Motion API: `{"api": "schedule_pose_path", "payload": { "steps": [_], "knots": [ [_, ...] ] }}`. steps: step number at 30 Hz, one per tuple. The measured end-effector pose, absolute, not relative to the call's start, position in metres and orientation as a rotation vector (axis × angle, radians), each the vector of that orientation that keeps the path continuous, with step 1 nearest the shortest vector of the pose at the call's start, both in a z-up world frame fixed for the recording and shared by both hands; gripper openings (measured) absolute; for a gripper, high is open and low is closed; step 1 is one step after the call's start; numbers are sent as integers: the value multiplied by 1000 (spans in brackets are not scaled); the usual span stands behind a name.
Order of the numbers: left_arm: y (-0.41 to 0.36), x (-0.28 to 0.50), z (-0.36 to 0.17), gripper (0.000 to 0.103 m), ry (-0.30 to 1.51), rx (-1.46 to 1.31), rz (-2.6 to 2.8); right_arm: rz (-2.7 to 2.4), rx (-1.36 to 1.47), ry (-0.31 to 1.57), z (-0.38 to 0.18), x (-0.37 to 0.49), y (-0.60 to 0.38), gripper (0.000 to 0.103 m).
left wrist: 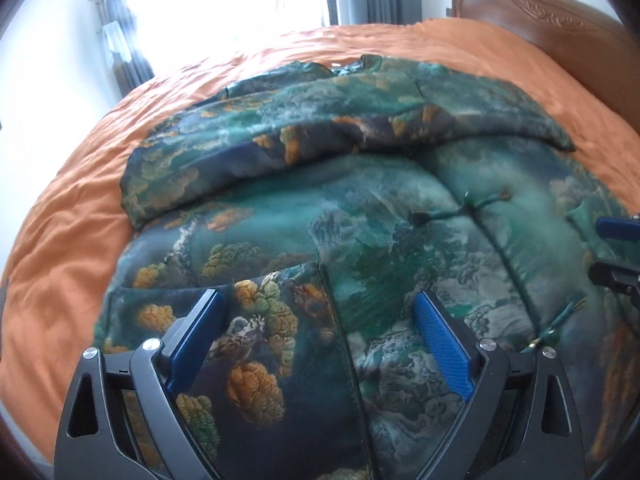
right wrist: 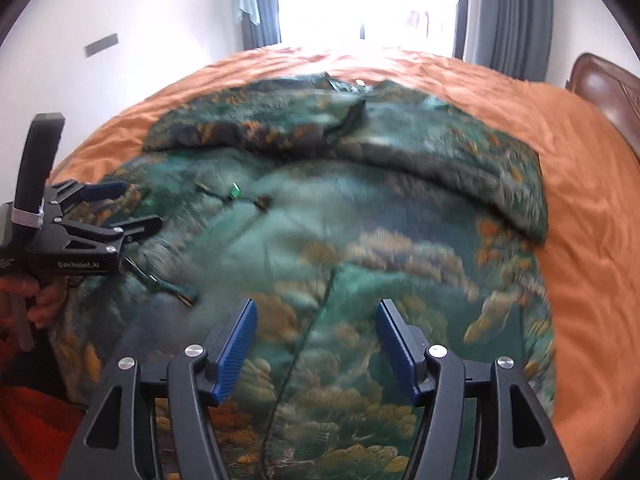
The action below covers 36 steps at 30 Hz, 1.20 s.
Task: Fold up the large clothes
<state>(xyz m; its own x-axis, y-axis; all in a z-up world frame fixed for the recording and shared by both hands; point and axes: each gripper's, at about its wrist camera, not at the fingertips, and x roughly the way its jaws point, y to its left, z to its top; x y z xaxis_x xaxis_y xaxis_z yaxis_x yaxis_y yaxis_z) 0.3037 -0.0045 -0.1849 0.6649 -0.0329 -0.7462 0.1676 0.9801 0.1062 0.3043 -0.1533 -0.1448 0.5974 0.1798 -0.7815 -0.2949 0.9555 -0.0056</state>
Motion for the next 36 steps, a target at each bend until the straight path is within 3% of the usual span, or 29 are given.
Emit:
{"api": "schedule_pose_path", "payload": {
  "steps": [3, 36],
  "knots": [
    [4, 309, -195, 103, 841, 106, -119, 277, -121, 865, -160, 302, -157, 65],
    [9, 302, -205, 102, 818, 72, -110, 260, -96, 874, -175, 305, -155, 68]
  ]
}}
